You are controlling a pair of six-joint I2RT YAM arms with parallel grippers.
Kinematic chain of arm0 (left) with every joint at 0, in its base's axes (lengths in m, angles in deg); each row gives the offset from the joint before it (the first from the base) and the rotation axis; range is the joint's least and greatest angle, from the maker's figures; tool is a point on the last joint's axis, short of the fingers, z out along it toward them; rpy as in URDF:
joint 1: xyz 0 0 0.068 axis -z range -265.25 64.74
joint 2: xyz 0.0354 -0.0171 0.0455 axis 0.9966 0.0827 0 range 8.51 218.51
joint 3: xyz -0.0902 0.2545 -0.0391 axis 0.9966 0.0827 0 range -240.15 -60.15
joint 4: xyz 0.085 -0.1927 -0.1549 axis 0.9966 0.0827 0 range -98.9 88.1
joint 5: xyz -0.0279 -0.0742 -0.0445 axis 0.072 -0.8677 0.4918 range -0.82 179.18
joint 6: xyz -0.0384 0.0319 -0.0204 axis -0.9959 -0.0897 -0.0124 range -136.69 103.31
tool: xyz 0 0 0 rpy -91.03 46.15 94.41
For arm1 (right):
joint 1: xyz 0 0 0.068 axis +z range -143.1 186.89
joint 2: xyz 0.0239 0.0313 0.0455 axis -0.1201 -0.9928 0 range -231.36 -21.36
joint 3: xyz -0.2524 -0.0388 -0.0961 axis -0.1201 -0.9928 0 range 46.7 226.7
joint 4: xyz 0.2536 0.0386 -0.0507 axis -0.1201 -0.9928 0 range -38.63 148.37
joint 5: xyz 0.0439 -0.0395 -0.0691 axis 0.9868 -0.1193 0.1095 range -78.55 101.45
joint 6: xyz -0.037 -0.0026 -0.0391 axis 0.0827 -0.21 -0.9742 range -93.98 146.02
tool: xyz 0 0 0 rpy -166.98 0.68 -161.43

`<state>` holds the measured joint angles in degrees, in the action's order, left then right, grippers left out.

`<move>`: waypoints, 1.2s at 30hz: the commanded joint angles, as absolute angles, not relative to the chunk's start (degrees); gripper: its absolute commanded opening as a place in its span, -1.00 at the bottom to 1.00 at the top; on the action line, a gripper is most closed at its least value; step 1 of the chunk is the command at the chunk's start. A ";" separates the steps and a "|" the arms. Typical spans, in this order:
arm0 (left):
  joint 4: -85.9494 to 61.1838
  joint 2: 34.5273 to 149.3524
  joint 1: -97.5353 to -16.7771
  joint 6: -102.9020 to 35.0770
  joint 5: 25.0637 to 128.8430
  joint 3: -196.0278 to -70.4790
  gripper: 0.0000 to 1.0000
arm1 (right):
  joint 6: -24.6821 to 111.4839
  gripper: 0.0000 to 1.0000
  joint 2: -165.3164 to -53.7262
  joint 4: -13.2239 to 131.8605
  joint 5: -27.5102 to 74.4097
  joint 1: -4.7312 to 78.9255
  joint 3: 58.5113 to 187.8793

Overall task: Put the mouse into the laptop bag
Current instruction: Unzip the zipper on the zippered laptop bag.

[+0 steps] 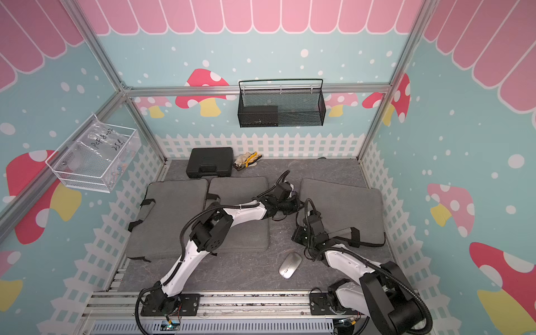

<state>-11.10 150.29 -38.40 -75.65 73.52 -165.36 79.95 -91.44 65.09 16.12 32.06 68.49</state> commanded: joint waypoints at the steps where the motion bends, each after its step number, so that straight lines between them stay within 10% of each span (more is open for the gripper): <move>1: -9.34 148.39 -37.62 -75.34 77.01 -162.10 -1.00 | 80.77 -1.00 -94.28 68.53 17.89 33.61 71.59; 18: -20.57 127.48 -33.53 -81.04 105.04 -131.84 -0.99 | 81.74 -1.00 -91.10 67.42 13.89 32.18 67.78; 26: -11.73 129.39 -32.50 -80.62 105.26 -138.00 -0.07 | 81.17 -1.00 -82.55 61.22 10.91 29.78 64.03; 36: -6.51 134.67 -36.46 -78.12 94.72 -145.88 0.13 | 80.07 -1.00 -72.27 57.01 13.22 25.35 58.53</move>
